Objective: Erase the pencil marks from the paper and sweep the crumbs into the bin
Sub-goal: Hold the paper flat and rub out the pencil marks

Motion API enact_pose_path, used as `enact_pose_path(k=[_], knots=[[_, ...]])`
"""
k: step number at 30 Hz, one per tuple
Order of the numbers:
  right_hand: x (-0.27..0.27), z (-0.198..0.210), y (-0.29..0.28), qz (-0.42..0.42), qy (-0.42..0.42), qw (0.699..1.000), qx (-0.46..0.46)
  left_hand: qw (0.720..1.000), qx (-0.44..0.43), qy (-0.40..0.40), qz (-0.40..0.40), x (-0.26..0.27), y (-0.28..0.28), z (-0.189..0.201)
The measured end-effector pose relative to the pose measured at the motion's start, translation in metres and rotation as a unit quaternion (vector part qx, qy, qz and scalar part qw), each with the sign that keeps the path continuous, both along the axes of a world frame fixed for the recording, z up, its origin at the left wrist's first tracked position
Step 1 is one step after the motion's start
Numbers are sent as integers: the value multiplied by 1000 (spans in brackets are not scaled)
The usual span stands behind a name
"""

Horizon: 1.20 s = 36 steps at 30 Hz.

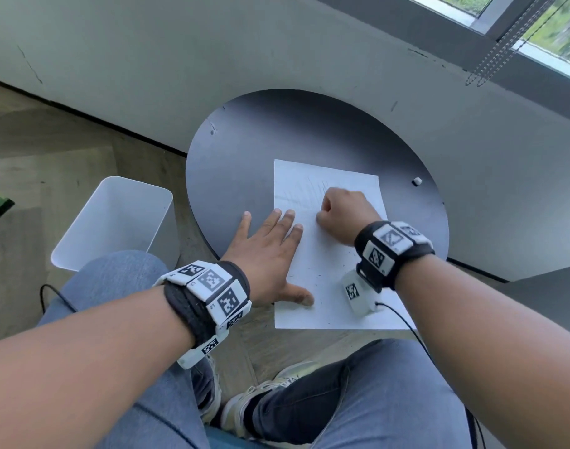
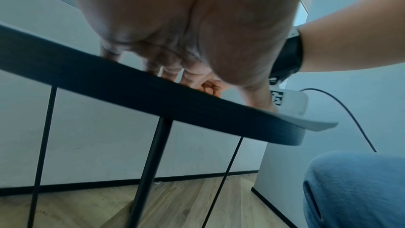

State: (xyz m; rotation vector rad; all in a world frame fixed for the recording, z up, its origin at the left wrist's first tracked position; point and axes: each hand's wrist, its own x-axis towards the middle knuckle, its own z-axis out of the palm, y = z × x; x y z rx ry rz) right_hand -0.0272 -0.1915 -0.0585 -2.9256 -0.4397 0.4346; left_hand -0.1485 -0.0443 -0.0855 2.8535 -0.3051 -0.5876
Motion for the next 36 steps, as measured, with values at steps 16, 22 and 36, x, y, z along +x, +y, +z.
enact_pose_path(k=[16, 22, 36], knots=[[-75, 10, -29, 87, 43, 995, -12, 999, 1, -5, 33, 10, 17, -2], [-59, 7, -28, 55, 43, 998, 7, 1000, 4, 3, 14, 9, 16, -3], [-61, 6, -22, 53, 50, 997, 7, 1000, 23, -2, 6, 9, 16, -5]])
